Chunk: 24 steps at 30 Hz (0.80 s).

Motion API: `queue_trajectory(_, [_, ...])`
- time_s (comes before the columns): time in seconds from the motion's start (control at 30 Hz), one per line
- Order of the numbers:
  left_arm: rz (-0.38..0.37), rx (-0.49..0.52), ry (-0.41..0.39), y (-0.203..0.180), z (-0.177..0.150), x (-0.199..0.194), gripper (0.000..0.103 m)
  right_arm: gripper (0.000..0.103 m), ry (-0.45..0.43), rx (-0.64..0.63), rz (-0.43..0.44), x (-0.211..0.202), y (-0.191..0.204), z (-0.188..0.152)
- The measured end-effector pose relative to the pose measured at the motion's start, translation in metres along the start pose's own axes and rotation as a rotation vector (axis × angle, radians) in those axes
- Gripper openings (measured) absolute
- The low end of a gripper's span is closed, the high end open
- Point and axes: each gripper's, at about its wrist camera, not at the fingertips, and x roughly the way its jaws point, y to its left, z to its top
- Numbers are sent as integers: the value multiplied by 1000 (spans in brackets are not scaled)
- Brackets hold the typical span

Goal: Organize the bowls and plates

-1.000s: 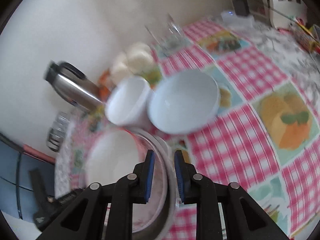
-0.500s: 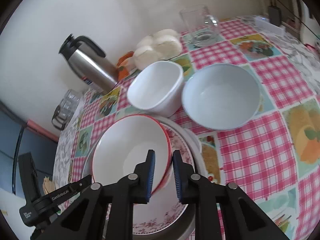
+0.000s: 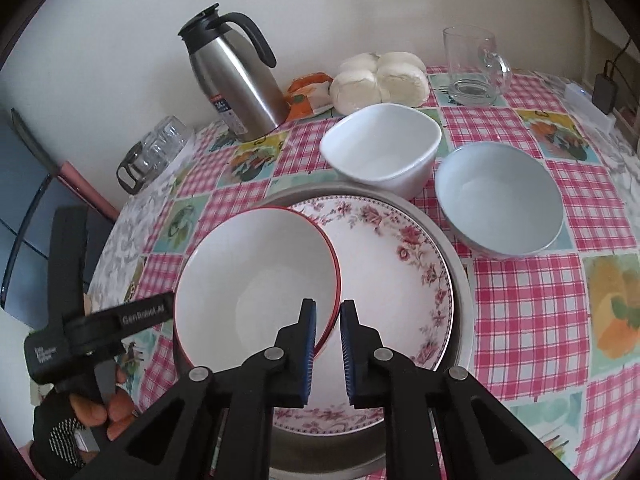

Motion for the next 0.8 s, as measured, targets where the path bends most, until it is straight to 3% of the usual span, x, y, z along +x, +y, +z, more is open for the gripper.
queue_trajectory(0.2, [-84,-82,15,13,2,4,16,13,5,-27,-19,-2,5,-4])
queue_trajectory(0.33, [-84,-77,13,11,1,4,16,13,12,-44,-28,-3,7,-6])
queue_trajectory(0.63, [-69,-72,17,11,1,2,16,16,-10,65,10,-9,-13,0])
queue_trajectory(0.8, [-71,-75,3,13,1,-3,16,18,-68,176,35,-19,-40,6])
